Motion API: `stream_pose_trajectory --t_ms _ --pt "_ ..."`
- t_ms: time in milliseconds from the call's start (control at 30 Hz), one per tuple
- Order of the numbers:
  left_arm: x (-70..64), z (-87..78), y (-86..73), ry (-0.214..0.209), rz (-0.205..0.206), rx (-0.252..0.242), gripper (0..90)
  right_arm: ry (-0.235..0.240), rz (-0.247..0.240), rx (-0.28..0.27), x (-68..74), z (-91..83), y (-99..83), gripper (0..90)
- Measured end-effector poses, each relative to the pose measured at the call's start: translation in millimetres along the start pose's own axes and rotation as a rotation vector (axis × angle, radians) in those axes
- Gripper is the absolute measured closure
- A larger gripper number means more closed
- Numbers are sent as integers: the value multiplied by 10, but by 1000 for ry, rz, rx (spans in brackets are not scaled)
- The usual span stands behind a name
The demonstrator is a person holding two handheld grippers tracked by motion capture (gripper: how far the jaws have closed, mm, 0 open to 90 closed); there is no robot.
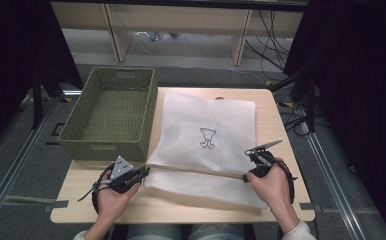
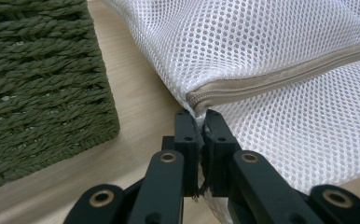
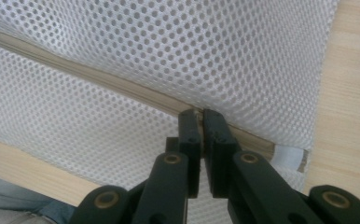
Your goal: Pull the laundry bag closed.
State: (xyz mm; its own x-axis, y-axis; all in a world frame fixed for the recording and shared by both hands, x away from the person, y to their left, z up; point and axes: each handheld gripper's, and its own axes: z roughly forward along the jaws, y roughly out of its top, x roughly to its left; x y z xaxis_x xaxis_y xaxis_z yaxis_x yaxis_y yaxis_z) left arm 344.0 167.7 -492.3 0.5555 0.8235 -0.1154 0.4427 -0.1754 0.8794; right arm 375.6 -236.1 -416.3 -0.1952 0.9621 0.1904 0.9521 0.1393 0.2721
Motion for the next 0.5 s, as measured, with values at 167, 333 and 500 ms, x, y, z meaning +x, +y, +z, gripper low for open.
stream_pose_trajectory --t_ms 167,333,500 --pt "2 -4 1 1 3 4 846 6 14 -4 0 -16 -2 873" --pt "6 -5 1 0 5 4 846 2 14 0 -19 -16 -3 872" --pt "3 -5 2 -1 6 4 846 7 16 -3 -26 -11 -11 873"
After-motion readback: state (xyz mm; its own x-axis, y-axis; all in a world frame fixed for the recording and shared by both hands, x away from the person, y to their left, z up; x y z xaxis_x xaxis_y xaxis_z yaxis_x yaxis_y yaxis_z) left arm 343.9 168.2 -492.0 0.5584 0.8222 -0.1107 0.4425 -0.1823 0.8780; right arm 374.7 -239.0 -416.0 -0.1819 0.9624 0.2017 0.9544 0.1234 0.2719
